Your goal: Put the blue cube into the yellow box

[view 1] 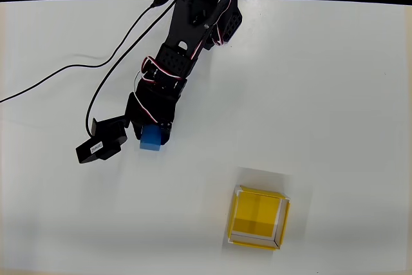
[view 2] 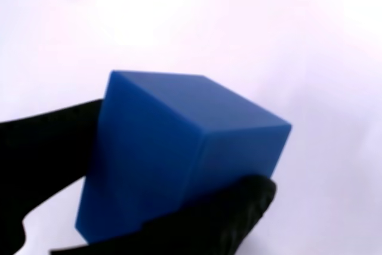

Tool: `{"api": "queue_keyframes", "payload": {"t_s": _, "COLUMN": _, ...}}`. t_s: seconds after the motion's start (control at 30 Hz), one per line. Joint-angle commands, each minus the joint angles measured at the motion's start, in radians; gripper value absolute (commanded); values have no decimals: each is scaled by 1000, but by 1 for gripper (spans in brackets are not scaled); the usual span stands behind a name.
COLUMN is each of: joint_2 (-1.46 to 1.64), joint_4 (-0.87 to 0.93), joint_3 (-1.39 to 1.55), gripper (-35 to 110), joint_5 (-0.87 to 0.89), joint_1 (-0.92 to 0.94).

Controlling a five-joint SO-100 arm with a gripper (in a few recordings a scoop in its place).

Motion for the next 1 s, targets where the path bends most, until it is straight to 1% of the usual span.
{"api": "queue_keyframes", "payload": {"t_s": 0.0, "joint_2": 74, "joint_4": -52, "joint_3": -238, "gripper": 16, "joint_5": 48, "joint_1": -81}}
{"api": "queue_keyframes", "payload": {"t_s": 0.4, "joint_2": -181, "joint_4": -179, "joint_3": -638, "gripper": 17, "joint_5": 152, "joint_1": -318}}
{"api": "queue_keyframes", "payload": {"t_s": 0.67, "joint_2": -328, "joint_4": -356, "joint_3": -710, "gripper": 18, "joint_5": 183, "joint_1": -480}}
{"api": "queue_keyframes", "payload": {"t_s": 0.97, "joint_2": -479, "joint_4": -423, "joint_3": -773, "gripper": 17, "joint_5": 244, "joint_1": -603}}
